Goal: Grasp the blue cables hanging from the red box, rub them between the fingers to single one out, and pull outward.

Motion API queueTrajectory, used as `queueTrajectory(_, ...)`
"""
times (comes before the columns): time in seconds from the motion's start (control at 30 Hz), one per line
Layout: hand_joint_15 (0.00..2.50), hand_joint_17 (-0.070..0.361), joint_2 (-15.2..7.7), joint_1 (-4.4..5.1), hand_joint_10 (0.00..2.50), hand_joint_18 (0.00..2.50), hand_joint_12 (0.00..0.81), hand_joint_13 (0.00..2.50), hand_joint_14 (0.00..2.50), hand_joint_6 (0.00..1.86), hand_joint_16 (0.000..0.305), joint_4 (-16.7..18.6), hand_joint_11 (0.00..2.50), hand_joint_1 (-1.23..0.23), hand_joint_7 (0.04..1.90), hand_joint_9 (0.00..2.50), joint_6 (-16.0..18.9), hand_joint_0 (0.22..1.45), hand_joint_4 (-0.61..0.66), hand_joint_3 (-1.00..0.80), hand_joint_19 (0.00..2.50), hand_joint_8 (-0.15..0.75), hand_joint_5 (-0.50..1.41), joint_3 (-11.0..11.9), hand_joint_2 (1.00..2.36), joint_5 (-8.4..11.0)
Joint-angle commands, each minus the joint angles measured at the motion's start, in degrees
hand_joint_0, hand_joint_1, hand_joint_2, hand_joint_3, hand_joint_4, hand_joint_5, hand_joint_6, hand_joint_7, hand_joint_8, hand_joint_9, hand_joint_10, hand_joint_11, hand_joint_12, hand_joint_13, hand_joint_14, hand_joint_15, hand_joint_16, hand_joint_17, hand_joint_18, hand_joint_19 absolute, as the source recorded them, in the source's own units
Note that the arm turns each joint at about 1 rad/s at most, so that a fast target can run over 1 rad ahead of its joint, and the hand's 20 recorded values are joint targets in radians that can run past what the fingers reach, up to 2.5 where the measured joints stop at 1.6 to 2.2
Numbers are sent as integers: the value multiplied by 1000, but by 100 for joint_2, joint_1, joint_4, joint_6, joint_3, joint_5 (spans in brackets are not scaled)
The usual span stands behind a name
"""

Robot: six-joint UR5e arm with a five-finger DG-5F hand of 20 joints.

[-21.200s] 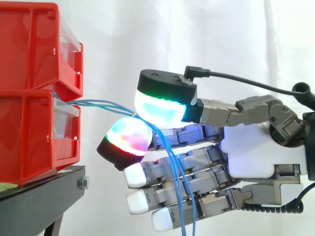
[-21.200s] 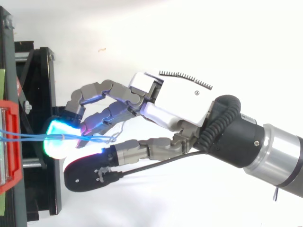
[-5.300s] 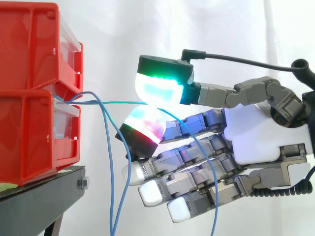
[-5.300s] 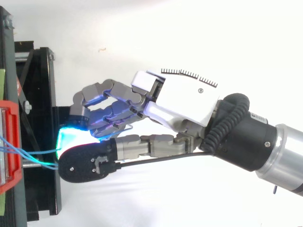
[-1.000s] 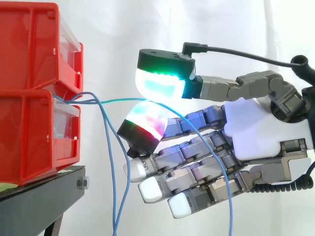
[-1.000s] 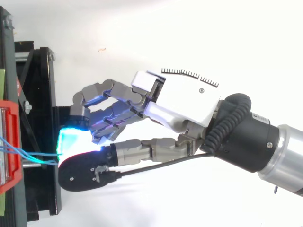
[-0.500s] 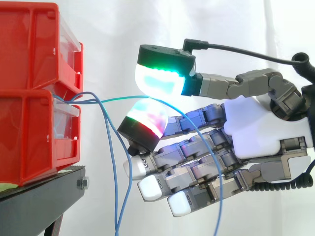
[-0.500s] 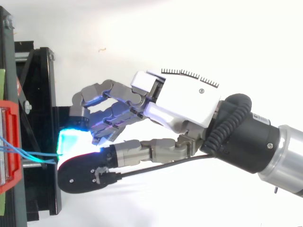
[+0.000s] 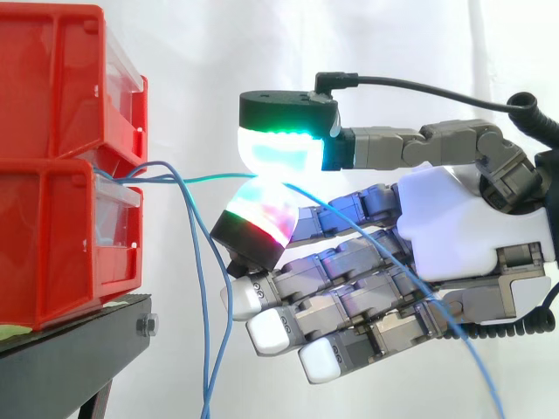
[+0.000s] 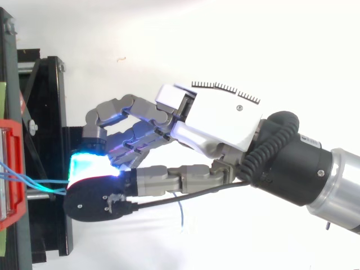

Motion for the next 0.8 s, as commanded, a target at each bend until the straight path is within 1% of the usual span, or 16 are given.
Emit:
queueTrajectory(0.0,642,143,-2,7,14,707,455,812,19,904,63,-25,542,-706,1162,853,-17,566,33,-1,663,319,-129,8,1011,-5)
queueTrajectory(0.03,639,144,-2,7,15,708,451,815,20,904,64,-52,538,-707,1154,854,-17,564,45,-9,664,316,-131,0,1011,-14)
queueTrajectory(0.07,641,138,6,-2,13,677,443,802,19,897,61,-104,545,-703,1159,842,-17,559,79,-66,678,306,-140,0,1015,-14)
queueTrajectory(0.1,666,121,6,7,15,618,408,770,23,893,54,-113,568,-678,1170,816,-17,539,81,-174,717,276,-146,0,1020,-14)
queueTrajectory(0.13,654,121,-2,7,17,618,405,771,24,891,54,-157,551,-678,1167,816,-17,537,87,-202,716,276,-145,0,1019,-23)
queueTrajectory(0.2,651,125,-2,7,14,630,421,776,23,883,56,-201,548,-672,1161,817,-17,505,104,-363,714,285,-146,0,1010,-14)
queueTrajectory(0.27,669,128,-2,7,16,626,425,780,21,882,57,-219,551,-666,1154,817,-8,494,105,-443,711,288,-145,8,1004,-23)
queueTrajectory(0.37,647,129,6,-2,14,628,430,787,20,879,57,-245,543,-642,1145,822,0,482,110,-492,700,294,-145,8,1000,-23)
queueTrajectory(0.47,660,127,6,7,14,638,425,789,22,874,57,-245,548,-630,1117,834,0,495,116,-475,711,294,-145,8,1002,-23)
queueTrajectory(0.57,660,125,-2,-2,14,626,418,782,20,867,56,-245,543,-606,1130,837,0,509,113,-445,722,289,-146,8,1004,-23)
queueTrajectory(0.63,651,123,-2,7,14,619,417,793,22,865,55,-245,538,-604,1145,837,0,526,118,-404,714,287,-145,8,1007,-23)
queueTrajectory(0.7,651,119,-2,7,18,609,405,781,22,865,53,-245,552,-619,1173,840,0,550,113,-321,728,279,-144,26,1014,-23)
queueTrajectory(0.77,661,119,-2,-2,17,607,406,778,23,865,53,-245,555,-631,1176,838,0,554,110,-291,728,281,-143,35,1015,-14)
